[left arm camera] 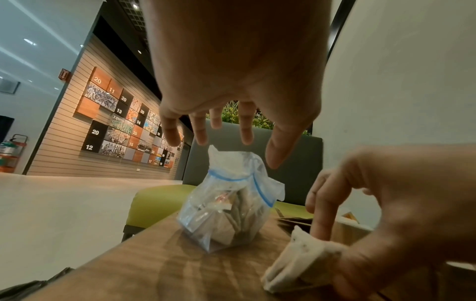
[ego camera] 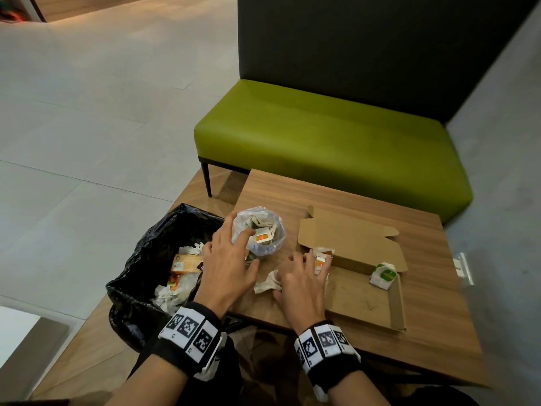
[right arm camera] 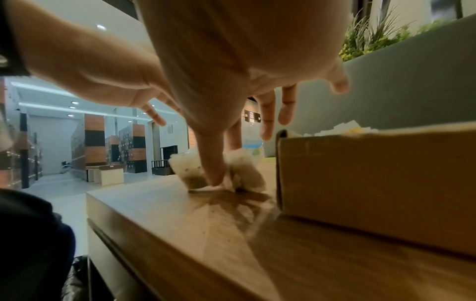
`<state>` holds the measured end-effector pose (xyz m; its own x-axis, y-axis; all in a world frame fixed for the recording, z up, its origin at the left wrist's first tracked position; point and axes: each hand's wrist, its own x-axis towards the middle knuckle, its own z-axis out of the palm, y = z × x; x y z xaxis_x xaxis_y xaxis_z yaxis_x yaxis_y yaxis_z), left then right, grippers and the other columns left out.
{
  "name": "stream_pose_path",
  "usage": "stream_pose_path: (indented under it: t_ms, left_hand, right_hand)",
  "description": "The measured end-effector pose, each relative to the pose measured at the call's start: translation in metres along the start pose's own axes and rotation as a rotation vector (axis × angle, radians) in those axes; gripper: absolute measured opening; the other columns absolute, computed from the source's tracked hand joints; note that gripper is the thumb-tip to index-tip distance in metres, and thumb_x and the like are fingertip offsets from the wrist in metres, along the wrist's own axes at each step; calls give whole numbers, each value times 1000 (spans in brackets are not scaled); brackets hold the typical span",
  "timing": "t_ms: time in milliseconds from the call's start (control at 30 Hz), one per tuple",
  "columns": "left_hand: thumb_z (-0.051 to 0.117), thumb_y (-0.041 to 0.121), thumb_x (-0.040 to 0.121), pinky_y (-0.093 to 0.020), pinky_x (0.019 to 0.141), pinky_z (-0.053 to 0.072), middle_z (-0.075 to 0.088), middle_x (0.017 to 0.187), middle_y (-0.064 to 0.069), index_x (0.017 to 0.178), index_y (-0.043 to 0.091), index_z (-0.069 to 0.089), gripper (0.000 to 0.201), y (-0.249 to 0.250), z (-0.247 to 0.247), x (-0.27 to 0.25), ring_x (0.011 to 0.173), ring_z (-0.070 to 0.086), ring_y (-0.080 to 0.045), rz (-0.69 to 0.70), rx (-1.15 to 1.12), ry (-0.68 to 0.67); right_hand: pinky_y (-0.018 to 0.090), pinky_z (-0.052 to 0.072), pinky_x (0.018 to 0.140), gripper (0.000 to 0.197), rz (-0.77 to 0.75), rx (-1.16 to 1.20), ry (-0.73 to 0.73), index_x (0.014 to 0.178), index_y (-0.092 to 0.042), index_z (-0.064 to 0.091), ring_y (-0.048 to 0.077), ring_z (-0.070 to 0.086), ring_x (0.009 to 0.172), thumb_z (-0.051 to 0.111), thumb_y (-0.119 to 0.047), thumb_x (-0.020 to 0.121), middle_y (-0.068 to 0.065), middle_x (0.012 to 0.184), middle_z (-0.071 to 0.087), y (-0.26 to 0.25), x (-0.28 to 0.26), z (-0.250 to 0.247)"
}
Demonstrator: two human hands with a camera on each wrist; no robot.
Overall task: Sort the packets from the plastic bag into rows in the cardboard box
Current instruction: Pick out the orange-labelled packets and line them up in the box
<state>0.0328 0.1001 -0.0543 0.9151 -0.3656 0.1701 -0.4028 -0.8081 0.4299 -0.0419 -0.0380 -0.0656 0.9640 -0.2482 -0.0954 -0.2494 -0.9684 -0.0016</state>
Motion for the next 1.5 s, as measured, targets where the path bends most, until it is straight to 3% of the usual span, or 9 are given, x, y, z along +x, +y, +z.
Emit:
stream_pose_path:
  t_ms: [133,267,333,533,767,967,1167,1367,1500]
  left_hand:
    - [69,25,71,-39,80,45,51,120,-4,113,19,60,44,3,-5,-12,104,49,-21,61,-50,179]
    - [68,20,76,-21,65,46,54,90,7,96,20,60,21,5,4,-24,79,50,-8,241,-167,139]
    - [69,22,80,-14,61,43,58,94,10,99,22,63,19,8,14,-27,78,56,-5,327,-134,-21]
    - [56,36,94,-29,70,52,54,132,13,130,31,55,36,26,39,-19,100,65,-14,383,110,-339]
    - [47,36,99,-33,71,51,64,112,7,113,28,65,24,31,42,-7,100,65,-17,324,264,-390]
    - [59,31,94,-29,67,52,71,89,6,94,23,72,16,36,36,-13,80,67,-14,206,-39,-105]
    - [70,21,89,-23,62,53,72,86,8,98,20,76,11,66,18,-26,66,59,-1,164,-296,165]
    - [69,23,88,-24,68,56,70,111,8,119,20,70,31,86,31,-35,76,63,-3,316,-375,112]
    - [68,15,89,-22,82,53,68,116,7,122,17,68,33,89,33,-37,92,55,5,334,-445,137]
  right_hand:
    - [69,-5,115,51,-49,78,-92,113,-36,70,25,22,143,67,-67,73,-4,149,36,19,-7,-8]
    - [63,3,119,35,8,247,21,99,-38,72,17,30,136,63,-63,76,-11,139,45,45,-9,-15]
    - [62,11,119,25,48,284,123,93,-36,73,17,37,129,62,-55,81,-11,132,51,57,-8,-15]
    - [61,22,115,18,98,312,216,92,-34,74,16,43,121,65,-45,82,-9,125,57,74,-11,-14]
    - [57,31,109,12,111,381,293,85,-31,74,15,47,110,67,-40,80,-10,113,59,76,-16,-12]
    - [36,52,81,13,60,599,280,88,-29,72,4,56,76,61,-36,91,-17,79,63,70,-20,-17]
    - [42,58,60,52,141,1144,118,74,-18,72,16,67,58,52,-64,89,3,66,70,60,-22,-20]
    - [29,60,62,18,202,1437,133,85,-9,74,16,73,72,63,-17,96,6,78,75,73,-22,-41]
    - [28,56,60,16,207,1363,88,85,-9,74,24,72,65,62,-12,96,11,79,75,98,-22,-40]
